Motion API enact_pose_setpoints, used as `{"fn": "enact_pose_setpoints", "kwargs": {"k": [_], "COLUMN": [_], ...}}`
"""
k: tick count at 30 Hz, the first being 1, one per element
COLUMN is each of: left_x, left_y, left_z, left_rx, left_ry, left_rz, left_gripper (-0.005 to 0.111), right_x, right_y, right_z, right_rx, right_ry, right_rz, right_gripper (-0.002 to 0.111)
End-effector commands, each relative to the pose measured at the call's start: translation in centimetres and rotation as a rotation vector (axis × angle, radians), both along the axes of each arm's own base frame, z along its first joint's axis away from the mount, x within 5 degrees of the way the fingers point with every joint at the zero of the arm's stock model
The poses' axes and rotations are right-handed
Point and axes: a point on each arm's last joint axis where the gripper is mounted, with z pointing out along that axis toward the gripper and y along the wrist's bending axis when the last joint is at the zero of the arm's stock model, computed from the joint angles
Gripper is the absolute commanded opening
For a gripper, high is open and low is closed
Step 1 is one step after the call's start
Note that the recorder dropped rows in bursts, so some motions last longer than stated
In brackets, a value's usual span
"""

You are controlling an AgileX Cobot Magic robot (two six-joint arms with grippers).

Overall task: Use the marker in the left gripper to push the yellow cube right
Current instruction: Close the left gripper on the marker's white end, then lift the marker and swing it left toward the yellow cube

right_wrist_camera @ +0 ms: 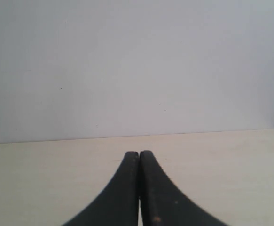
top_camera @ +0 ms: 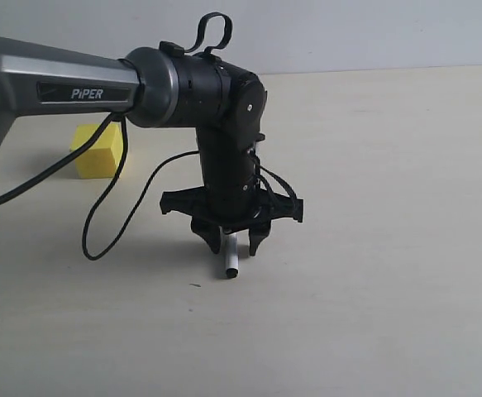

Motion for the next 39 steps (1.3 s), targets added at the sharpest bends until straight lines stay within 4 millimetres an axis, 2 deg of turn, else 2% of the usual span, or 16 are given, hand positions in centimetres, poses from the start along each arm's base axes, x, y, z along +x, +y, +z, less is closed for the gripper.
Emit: {"fn": "enact_pose_setpoints", "kwargs": {"k": [1, 3, 5, 11, 14, 16, 18, 21, 24, 28, 31, 33, 36, 39], "left_x": [0.1, 0.0, 0.1, 0.1, 0.2, 0.5, 0.7, -0.1, 0.4, 0.8, 0.9, 1.0, 1.9, 3.7], "left_y": [0.0, 0.0, 0.0, 0.0, -0.1, -0.3, -0.3, 0.4, 0.7, 2.2, 3.5, 4.8, 8.1, 13.3], "left_z": [0.0, 0.0, 0.0, 0.0, 0.1, 1.0, 2.5, 4.7, 7.1, 10.9, 13.9, 16.0, 19.1, 21.5], "left_rx": [0.003, 0.002, 0.004, -0.001, -0.005, -0.015, -0.016, 0.026, 0.046, 0.151, 0.162, 0.159, 0.132, 0.099], "left_ry": [-0.009, -0.009, -0.01, -0.019, -0.026, -0.056, -0.078, -0.014, -0.098, -0.238, -0.304, -0.346, -0.408, -0.458], "left_rz": [0.006, 0.007, 0.006, -0.058, -0.114, -0.176, -0.267, -0.499, -0.646, -0.828, -0.966, -1.08, -1.143, -1.124], "left_gripper": [0.049, 0.049, 0.043, 0.002, 0.0, 0.0, 0.0, 0.0, 0.0, 0.0, 0.0, 0.0, 0.0, 0.0], "right_x": [0.0, 0.0, 0.0, 0.0, 0.0, 0.0, 0.0, 0.0, 0.0, 0.0, 0.0, 0.0, 0.0, 0.0], "right_y": [0.0, 0.0, 0.0, 0.0, 0.0, 0.0, 0.0, 0.0, 0.0, 0.0, 0.0, 0.0, 0.0, 0.0], "right_z": [-0.1, -0.1, -0.1, -0.1, -0.1, -0.1, -0.1, -0.1, -0.1, -0.1, -0.1, -0.1, -0.1, -0.1], "right_rx": [-0.003, -0.003, -0.003, -0.003, -0.003, -0.003, -0.003, -0.003, -0.003, -0.003, -0.003, -0.003, -0.003, -0.003], "right_ry": [-0.007, -0.007, -0.007, -0.007, -0.007, -0.007, -0.007, -0.007, -0.007, -0.007, -0.007, -0.007, -0.007, -0.007], "right_rz": [-0.007, -0.007, -0.007, -0.007, -0.007, -0.007, -0.007, -0.007, -0.007, -0.007, -0.007, -0.007, -0.007, -0.007], "right_gripper": [0.0, 0.0, 0.0, 0.0, 0.0, 0.0, 0.0, 0.0, 0.0, 0.0, 0.0, 0.0, 0.0, 0.0]}}
